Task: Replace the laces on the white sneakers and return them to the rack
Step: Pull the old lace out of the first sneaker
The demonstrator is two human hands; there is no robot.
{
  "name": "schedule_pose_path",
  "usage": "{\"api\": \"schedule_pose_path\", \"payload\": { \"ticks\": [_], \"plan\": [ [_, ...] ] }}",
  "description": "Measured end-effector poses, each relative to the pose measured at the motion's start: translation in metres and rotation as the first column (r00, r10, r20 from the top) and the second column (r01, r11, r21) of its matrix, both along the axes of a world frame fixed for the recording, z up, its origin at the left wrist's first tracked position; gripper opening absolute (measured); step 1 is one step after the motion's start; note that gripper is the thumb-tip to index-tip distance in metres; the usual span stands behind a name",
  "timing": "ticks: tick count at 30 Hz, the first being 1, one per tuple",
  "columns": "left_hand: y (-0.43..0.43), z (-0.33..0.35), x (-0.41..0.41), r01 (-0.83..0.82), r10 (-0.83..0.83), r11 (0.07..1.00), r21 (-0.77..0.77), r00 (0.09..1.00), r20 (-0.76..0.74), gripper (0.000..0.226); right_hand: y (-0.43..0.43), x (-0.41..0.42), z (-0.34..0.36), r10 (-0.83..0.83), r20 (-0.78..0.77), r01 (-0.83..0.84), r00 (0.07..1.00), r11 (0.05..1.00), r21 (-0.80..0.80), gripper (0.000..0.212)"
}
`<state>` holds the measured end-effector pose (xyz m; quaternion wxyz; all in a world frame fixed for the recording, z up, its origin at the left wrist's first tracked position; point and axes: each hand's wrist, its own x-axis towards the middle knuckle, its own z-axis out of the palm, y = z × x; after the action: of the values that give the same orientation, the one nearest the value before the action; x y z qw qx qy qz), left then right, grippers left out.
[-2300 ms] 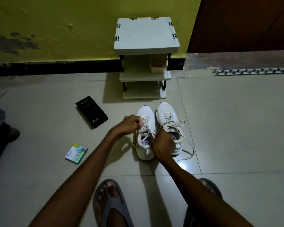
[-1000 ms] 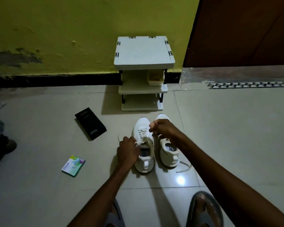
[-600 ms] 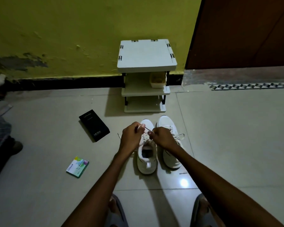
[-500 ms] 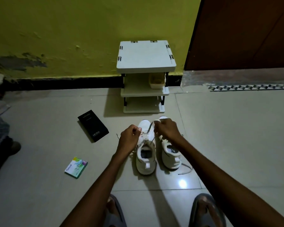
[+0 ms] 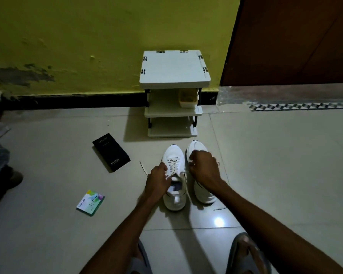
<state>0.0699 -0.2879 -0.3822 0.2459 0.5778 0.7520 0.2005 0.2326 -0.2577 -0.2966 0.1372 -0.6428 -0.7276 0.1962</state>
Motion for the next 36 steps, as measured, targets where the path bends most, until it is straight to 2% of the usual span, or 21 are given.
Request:
{"api": "schedule_pose_path", "payload": {
  "ticks": [1, 3, 7, 9, 12, 14, 16, 18, 20, 23, 25, 29, 32, 36],
  "plan": [
    [0.0, -0.001, 0.0, 0.007, -0.007, 1.0, -0.004, 1.0, -0.008, 0.034, -0.005, -0.007, -0.011, 0.044, 0.013, -0.043, 0.999, 0.997, -0.064, 0.021],
    [0.001, -0.001, 0.002, 0.01, -0.011, 1.0, -0.012, 0.999, -0.033, 0.038, -0.013, -0.019, -0.034, 0.074, 0.002, -0.073, 0.997, 0.983, -0.17, 0.03],
    [0.003, -0.003, 0.002, 0.024, -0.024, 1.0, 0.013, 1.0, -0.012, 0.047, -0.018, -0.036, -0.061, 0.033, 0.007, -0.031, 0.999, 0.992, -0.126, 0.048],
    [0.006, -0.004, 0.0, 0.033, -0.033, 0.999, -0.002, 0.999, 0.038, 0.051, -0.016, -0.037, -0.065, 0.016, -0.015, -0.017, 1.0, 0.993, -0.118, 0.06],
    [0.01, -0.009, -0.011, -0.049, 0.054, 0.998, -0.03, 0.985, 0.165, 0.052, -0.011, -0.033, -0.073, -0.057, -0.126, 0.043, 0.99, 0.993, -0.114, 0.054],
    [0.01, -0.013, -0.022, -0.133, 0.154, 0.988, -0.084, 0.927, 0.343, 0.052, -0.008, -0.031, -0.076, -0.14, -0.171, 0.119, 0.975, 0.985, -0.126, 0.049],
    [0.009, -0.017, -0.03, -0.164, 0.206, 0.978, -0.13, 0.864, 0.459, 0.049, -0.003, -0.029, -0.078, -0.167, -0.198, 0.141, 0.966, 0.98, -0.137, 0.047],
    [0.01, -0.021, -0.031, -0.119, 0.156, 0.987, -0.112, 0.885, 0.439, 0.041, 0.001, -0.028, -0.078, -0.142, -0.199, 0.113, 0.97, 0.982, -0.148, 0.048],
    [0.011, -0.022, -0.027, -0.057, 0.09, 0.993, -0.101, 0.924, 0.372, 0.039, 0.005, -0.026, -0.075, -0.068, -0.119, 0.05, 0.991, 0.988, -0.144, 0.045],
    [0.009, -0.02, -0.02, 0.005, 0.02, 0.996, -0.088, 0.961, 0.277, 0.05, 0.011, -0.027, -0.067, 0.094, 0.095, -0.094, 0.991, 0.996, -0.011, 0.038],
    [0.005, -0.021, -0.019, -0.024, 0.041, 0.997, -0.069, 0.967, 0.251, 0.063, 0.015, -0.032, -0.062, 0.238, 0.207, -0.255, 0.949, 0.965, 0.06, 0.03],
    [0.002, -0.018, -0.022, -0.096, 0.113, 0.992, -0.078, 0.955, 0.274, 0.083, 0.019, -0.046, -0.054, 0.434, 0.419, -0.506, 0.797, 0.86, 0.071, 0.028],
    [0.001, -0.014, -0.024, -0.1, 0.116, 0.992, -0.073, 0.952, 0.282, 0.095, 0.022, -0.05, -0.051, 0.463, 0.475, -0.557, 0.748, 0.827, 0.07, 0.029],
    [-0.001, -0.009, -0.023, -0.123, 0.139, 0.99, -0.072, 0.943, 0.302, 0.1, 0.019, -0.044, -0.058, 0.487, 0.439, -0.541, 0.755, 0.841, -0.001, 0.031]
  ]
}}
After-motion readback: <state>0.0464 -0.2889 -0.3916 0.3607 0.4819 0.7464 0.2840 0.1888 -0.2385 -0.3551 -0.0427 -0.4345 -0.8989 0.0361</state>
